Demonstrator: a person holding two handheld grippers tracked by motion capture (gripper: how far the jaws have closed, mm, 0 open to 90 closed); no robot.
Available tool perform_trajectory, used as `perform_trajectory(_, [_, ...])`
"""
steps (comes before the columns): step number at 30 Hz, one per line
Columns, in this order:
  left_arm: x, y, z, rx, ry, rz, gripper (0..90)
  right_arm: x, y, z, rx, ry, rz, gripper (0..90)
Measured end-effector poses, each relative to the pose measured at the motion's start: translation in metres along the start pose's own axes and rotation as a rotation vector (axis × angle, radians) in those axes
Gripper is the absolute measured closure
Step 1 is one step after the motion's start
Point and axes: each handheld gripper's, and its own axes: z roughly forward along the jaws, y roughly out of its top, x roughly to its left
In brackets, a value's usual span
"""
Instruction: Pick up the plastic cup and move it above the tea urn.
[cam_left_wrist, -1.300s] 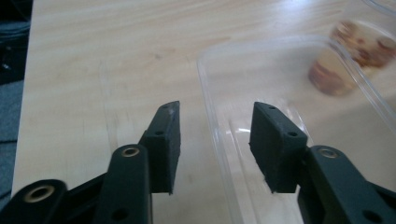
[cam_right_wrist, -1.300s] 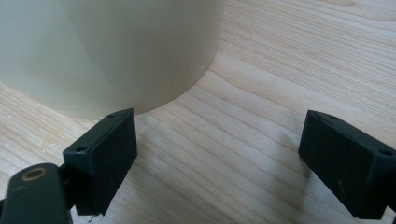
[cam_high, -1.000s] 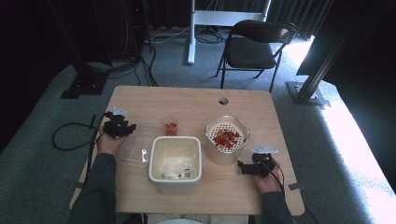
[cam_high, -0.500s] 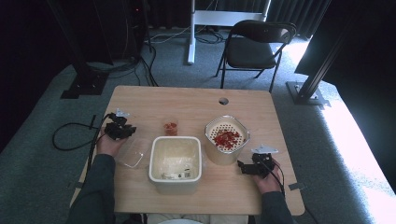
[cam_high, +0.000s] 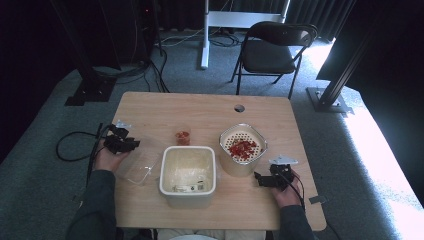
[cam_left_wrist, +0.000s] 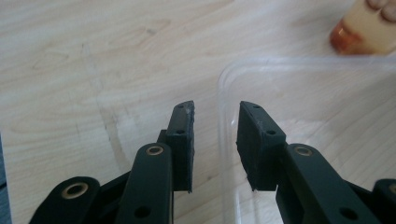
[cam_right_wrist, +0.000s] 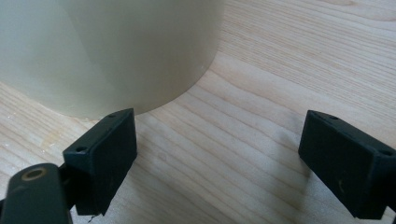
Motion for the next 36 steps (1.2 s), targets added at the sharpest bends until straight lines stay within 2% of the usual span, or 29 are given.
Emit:
perform_trajectory(4, [-0.002, -0.001, 0.006, 0.034, -0.007, 0.02, 74.2, 0.0, 0.0, 0.0, 0.0, 0.0, 0.0, 11.0])
perform_trajectory(5, [-0.003, -0.001, 0.006, 0.037, -0.008, 0.023, 78.7, 0.0, 0.0, 0.0, 0.0, 0.0, 0.0, 11.0])
perform_trajectory(7, [-0.003, -0.001, 0.003, 0.029, -0.014, 0.022, 81.7, 0.0, 0.0, 0.0, 0.0, 0.0, 0.0, 11.0])
perform_trajectory(10, [0.0, -0.002, -0.007, -0.026, -0.033, -0.02, 85.1, 0.0, 0.0, 0.0, 0.0, 0.0, 0.0, 11.0])
perform_trajectory(12, [0.0, -0.003, -0.015, -0.054, -0.044, -0.026, 86.2, 0.0, 0.0, 0.0, 0.0, 0.0, 0.0, 11.0])
perform_trajectory(15, [-0.001, -0.002, -0.029, -0.112, -0.061, -0.03, 87.2, 0.0, 0.0, 0.0, 0.0, 0.0, 0.0, 11.0])
perform_trajectory(21, [-0.011, 0.007, -0.057, -0.227, -0.068, -0.021, 87.5, 0.0, 0.0, 0.0, 0.0, 0.0, 0.0, 11.0])
perform_trajectory(25, [-0.017, 0.014, -0.077, -0.321, -0.081, -0.03, 87.5, 0.0, 0.0, 0.0, 0.0, 0.0, 0.0, 11.0])
perform_trajectory(26, [-0.017, 0.014, -0.077, -0.321, -0.081, -0.03, 87.5, 0.0, 0.0, 0.0, 0.0, 0.0, 0.0, 11.0])
perform_trajectory(27, [-0.02, 0.02, -0.089, -0.371, -0.092, -0.036, 87.5, 0.0, 0.0, 0.0, 0.0, 0.0, 0.0, 11.0])
perform_trajectory(36, [-0.033, 0.041, -0.119, -0.471, -0.128, -0.033, 87.5, 0.0, 0.0, 0.0, -0.001, 0.0, -0.001, 10.9])
